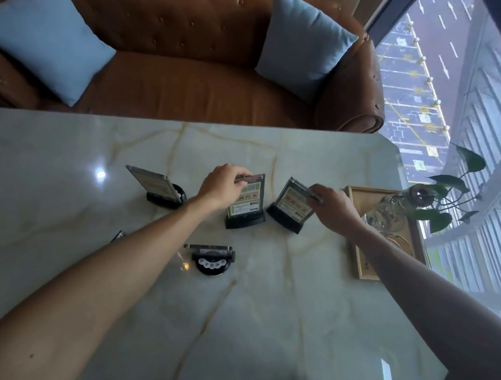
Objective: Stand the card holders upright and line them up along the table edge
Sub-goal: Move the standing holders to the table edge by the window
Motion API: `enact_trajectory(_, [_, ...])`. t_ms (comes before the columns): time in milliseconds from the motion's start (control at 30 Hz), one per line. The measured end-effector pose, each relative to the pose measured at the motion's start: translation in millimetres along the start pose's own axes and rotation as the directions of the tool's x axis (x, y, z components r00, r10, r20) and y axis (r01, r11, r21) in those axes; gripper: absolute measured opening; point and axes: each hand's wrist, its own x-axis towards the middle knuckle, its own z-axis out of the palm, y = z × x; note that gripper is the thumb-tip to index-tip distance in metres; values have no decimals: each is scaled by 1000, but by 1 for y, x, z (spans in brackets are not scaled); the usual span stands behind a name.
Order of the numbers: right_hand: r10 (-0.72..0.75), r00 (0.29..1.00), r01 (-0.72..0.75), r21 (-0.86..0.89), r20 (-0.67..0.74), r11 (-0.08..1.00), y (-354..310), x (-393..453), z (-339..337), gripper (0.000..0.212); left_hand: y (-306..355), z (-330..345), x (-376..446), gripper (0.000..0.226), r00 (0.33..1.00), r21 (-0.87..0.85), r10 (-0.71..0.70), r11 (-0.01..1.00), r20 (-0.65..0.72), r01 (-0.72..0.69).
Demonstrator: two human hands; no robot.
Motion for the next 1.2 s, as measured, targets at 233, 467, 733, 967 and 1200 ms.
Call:
enact_trajectory(233, [-69,998,69,10,12,998,14,34,-17,16,14,-1,19,25,1000,13,-12,1000,29,11])
enact_trajectory(467, [-197,975,205,-75,102,976,40,52,-32,24,29,10,29,28,992,191,80,977,103,-98])
enact_trajectory(733, [-172,985,172,-142,13,975,47,55,-30,34,33,16,22,25,991,102,-119,987,-53,124])
enact_trajectory(967, [131,983,-135,-22,-129,991,8,28,-17,51,53,27,18,30,963,-33,-246,969,-108,244])
enact_trajectory(1200, [143,989,-140,68,-37,988,-2,40,-23,49,56,40,27,49,979,89,-111,988,-172,127])
